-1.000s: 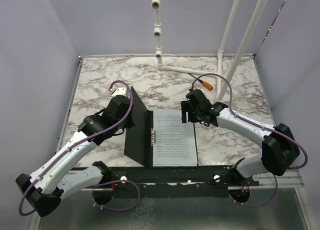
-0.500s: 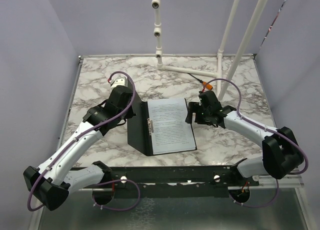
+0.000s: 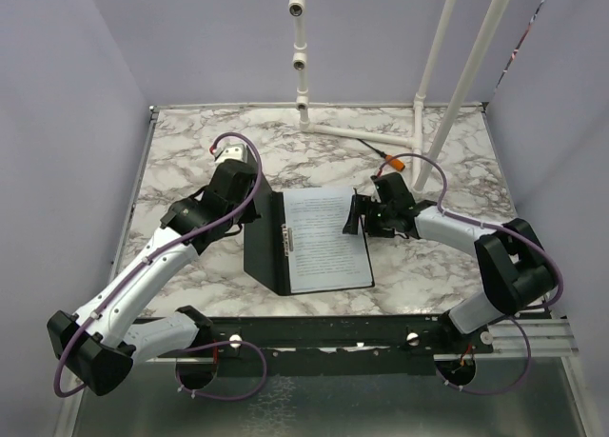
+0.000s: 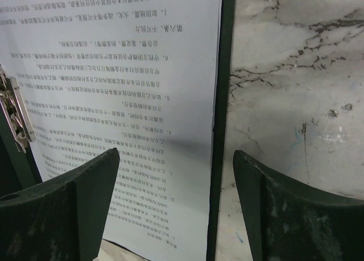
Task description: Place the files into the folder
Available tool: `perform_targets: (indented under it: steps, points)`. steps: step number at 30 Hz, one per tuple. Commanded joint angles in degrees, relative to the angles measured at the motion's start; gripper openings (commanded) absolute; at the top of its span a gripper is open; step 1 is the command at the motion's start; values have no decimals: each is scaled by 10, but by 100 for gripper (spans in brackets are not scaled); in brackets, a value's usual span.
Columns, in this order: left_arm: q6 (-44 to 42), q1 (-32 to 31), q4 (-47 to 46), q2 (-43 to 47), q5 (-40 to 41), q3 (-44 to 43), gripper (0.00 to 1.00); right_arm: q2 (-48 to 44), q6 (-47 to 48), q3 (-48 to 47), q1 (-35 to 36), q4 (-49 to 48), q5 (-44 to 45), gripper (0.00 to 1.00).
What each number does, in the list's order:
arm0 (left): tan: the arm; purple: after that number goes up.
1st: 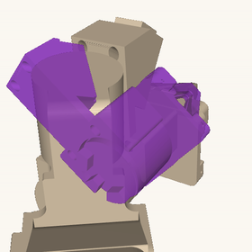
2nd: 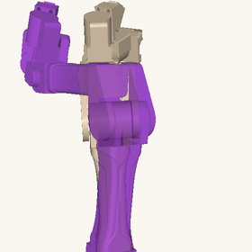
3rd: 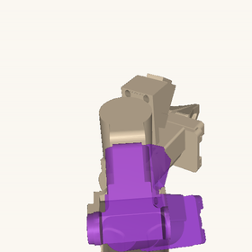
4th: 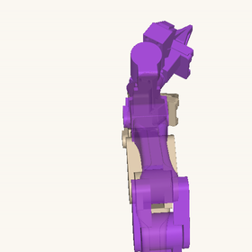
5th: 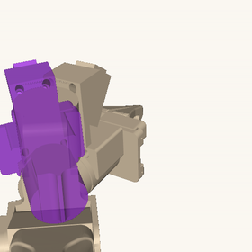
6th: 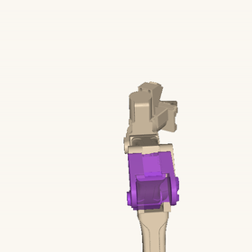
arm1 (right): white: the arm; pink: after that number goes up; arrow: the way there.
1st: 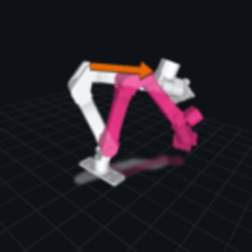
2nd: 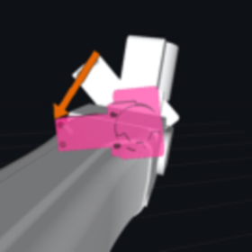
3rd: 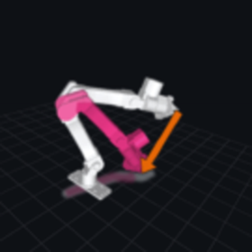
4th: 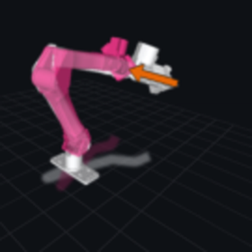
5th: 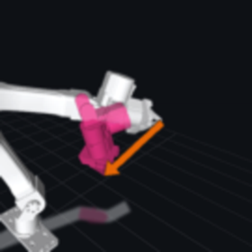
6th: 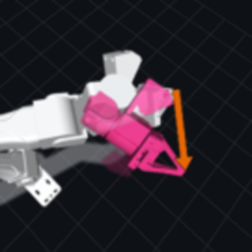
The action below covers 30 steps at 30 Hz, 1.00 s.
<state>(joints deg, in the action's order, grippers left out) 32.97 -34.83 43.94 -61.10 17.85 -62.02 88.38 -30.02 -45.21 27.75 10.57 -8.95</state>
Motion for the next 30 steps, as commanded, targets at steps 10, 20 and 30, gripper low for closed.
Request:
perform_targets:
  steps: [10,20,30]
  points:
    - [-14,3,-12,-25,-32,-29,0,38,-21,45,-3,-69,-57,85]
    - [-25,4,-36,-30,-77,-44,37,64,-27,73,-3,-101,-98,88]
    - [-25,4,-120,-50,-178,-26,62,65,-32,88,-3,-134,-125,90]
